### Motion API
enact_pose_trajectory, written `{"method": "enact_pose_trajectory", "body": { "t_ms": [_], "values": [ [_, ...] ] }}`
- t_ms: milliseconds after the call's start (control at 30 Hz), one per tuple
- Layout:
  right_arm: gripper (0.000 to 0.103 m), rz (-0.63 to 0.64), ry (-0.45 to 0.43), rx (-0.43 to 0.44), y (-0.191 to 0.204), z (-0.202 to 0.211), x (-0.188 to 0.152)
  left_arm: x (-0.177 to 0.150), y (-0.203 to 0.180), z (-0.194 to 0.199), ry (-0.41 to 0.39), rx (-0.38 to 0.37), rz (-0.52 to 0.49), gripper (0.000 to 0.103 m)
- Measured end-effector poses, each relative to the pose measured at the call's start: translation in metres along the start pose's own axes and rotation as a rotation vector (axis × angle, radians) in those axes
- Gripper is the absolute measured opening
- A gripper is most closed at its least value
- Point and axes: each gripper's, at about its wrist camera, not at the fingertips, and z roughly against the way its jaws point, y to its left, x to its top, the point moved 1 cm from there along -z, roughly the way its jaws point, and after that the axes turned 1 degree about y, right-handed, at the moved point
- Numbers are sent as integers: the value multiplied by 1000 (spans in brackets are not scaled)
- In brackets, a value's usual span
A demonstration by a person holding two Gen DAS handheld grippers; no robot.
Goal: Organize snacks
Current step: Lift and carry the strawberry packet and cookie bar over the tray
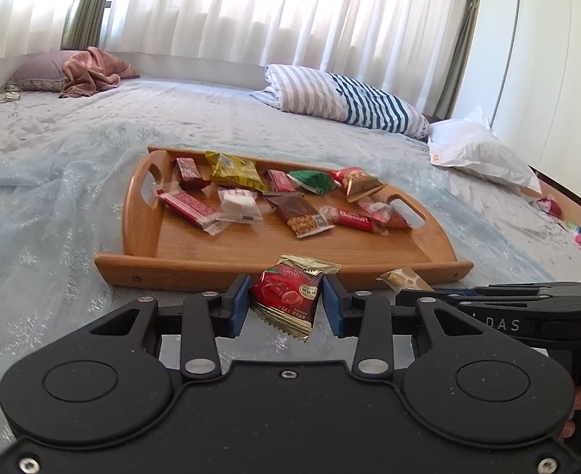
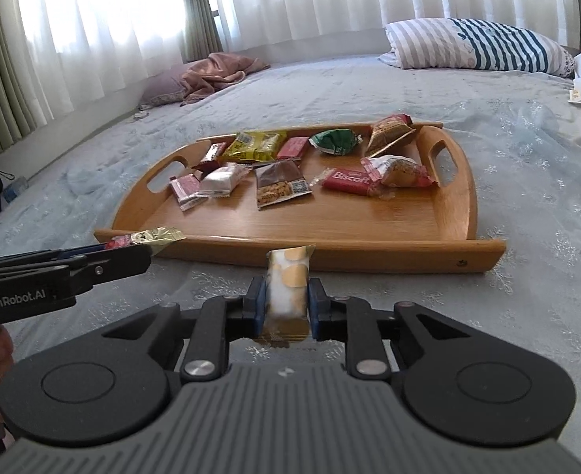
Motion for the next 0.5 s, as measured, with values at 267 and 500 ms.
{"method": "enact_pose_trajectory", "body": {
  "t_ms": [267, 500],
  "values": [
    [25, 14, -41, 47, 12, -9, 21, 13, 7, -4, -26, 31, -9, 37],
    [26, 34, -44, 65, 20, -26, 37, 25, 19, -21, -30, 49, 2, 37]
  ]
}}
